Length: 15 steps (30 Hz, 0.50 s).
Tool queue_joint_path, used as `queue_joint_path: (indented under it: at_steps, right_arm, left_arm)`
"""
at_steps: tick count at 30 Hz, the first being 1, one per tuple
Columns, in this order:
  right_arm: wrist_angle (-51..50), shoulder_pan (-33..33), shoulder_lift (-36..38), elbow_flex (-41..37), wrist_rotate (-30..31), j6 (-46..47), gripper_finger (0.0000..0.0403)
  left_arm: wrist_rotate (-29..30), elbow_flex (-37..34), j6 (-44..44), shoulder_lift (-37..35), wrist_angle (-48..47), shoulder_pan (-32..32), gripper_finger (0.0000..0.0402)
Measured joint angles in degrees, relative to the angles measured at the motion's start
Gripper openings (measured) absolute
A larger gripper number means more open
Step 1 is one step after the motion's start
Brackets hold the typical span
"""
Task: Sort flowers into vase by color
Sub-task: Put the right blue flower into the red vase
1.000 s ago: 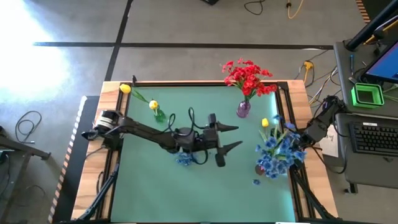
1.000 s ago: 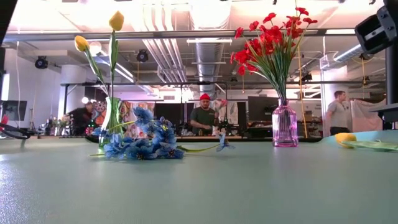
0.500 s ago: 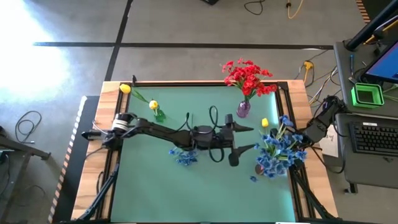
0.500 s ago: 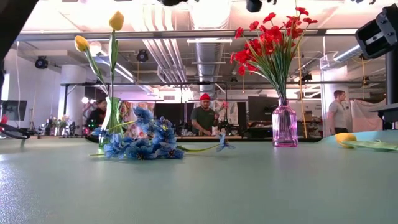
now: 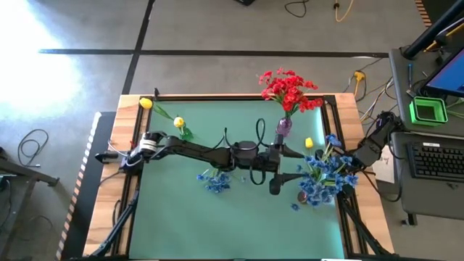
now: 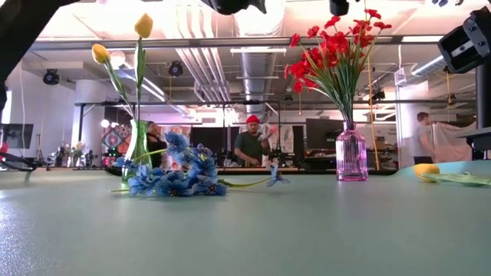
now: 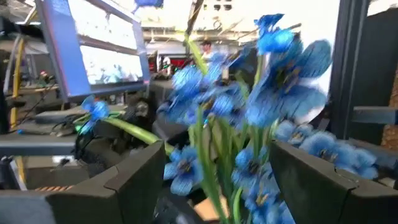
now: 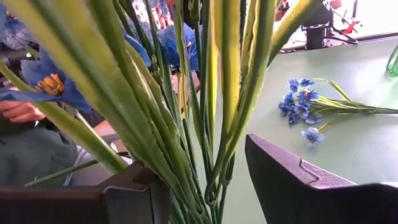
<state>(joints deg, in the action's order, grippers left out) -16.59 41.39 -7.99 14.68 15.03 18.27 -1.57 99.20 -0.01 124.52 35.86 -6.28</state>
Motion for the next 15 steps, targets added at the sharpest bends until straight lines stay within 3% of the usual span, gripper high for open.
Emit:
queue_joint_path:
  at_steps: [15]
  right_arm:
    - [-0.87,0.00,-0.61,0.04,0.00,1.52,0.0178]
  left_arm:
    - [-4.60,14.01,0.91,8.09,-9.06,0.67,0.0274]
